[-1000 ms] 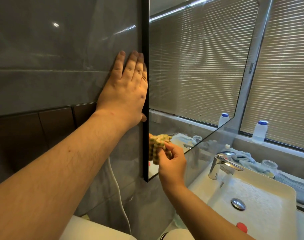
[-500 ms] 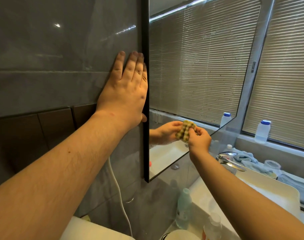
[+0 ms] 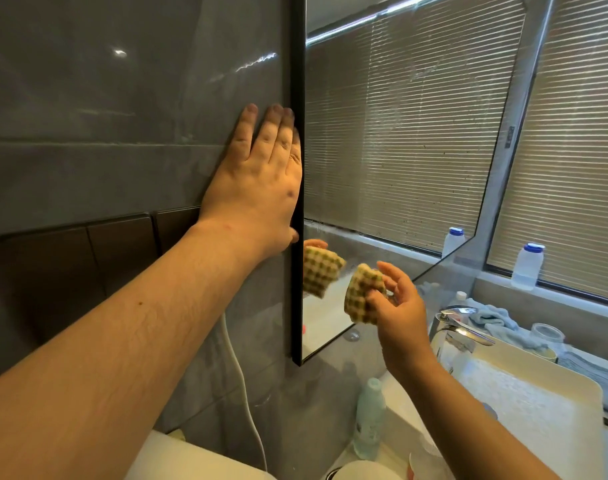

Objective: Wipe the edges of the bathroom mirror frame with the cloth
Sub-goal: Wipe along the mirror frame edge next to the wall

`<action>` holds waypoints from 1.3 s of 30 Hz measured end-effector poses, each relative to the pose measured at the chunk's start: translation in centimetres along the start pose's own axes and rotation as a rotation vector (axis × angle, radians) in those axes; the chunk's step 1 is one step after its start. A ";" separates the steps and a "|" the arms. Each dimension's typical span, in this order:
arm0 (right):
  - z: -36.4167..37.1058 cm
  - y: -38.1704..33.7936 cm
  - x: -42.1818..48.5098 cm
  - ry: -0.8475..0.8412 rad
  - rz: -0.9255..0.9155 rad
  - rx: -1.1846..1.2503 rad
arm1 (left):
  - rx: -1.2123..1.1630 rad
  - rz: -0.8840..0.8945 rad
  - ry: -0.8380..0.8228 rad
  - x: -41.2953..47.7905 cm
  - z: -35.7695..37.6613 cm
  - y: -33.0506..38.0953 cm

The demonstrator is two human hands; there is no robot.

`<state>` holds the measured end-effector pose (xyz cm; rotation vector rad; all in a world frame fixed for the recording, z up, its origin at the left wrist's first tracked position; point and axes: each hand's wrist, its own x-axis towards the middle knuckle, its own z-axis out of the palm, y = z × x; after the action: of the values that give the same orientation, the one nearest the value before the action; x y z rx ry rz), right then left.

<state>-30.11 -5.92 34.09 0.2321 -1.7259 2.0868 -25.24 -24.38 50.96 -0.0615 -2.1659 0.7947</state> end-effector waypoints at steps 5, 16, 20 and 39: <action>-1.1 -4.6 -1.3 -0.275 -0.060 0.141 | -0.612 0.018 0.443 -1.1 -3.0 1.5; -1.5 -7.7 -2.5 -0.223 -0.387 -0.185 | -0.975 0.229 -0.240 -2.5 -5.2 2.2; -0.7 -8.3 -3.1 -0.033 -0.422 -0.323 | -0.811 0.135 -0.096 -2.7 -5.3 2.8; -1.4 -8.6 -2.5 -0.287 0.020 0.321 | -1.759 -0.213 -0.522 -2.5 -5.7 2.9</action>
<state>-24.09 -3.89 40.53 0.6396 -1.5339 2.4359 -20.09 -19.87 50.34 -0.5217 -2.5718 -1.4940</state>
